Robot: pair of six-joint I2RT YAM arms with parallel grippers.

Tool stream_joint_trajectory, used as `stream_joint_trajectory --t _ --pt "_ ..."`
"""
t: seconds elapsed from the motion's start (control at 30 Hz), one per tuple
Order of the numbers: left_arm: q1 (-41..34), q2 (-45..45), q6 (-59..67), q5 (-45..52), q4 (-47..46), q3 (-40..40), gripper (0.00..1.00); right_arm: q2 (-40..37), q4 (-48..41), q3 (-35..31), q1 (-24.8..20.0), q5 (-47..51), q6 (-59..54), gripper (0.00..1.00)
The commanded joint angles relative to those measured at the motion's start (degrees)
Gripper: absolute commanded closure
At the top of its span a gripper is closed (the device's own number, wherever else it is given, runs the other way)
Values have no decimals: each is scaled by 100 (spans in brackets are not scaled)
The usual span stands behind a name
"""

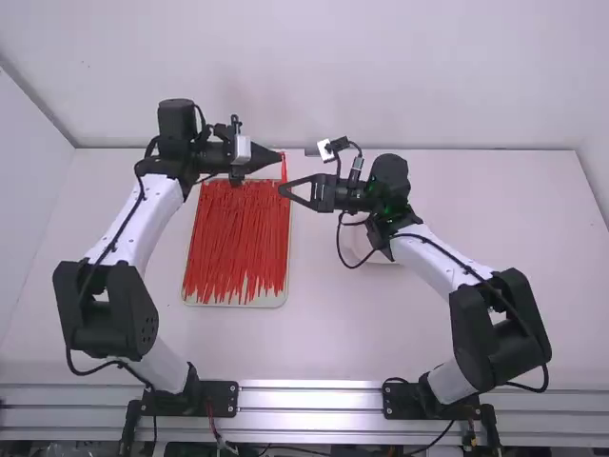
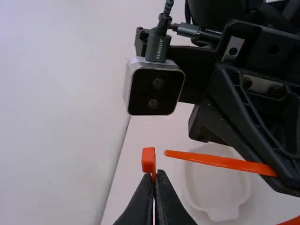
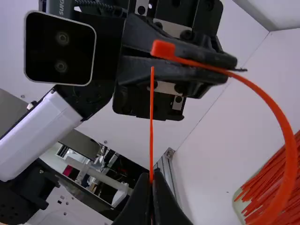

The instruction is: Fasten the cable tie

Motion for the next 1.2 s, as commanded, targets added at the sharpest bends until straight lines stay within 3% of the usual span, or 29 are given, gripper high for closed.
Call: stream_joint_trajectory --t 0.0,1.17 --pt "-31 22 125 225 48 -61 98 20 15 131 0 0 7 100" --pt "-76 22 -22 380 85 -103 98 20 13 131 -20 162 208 100"
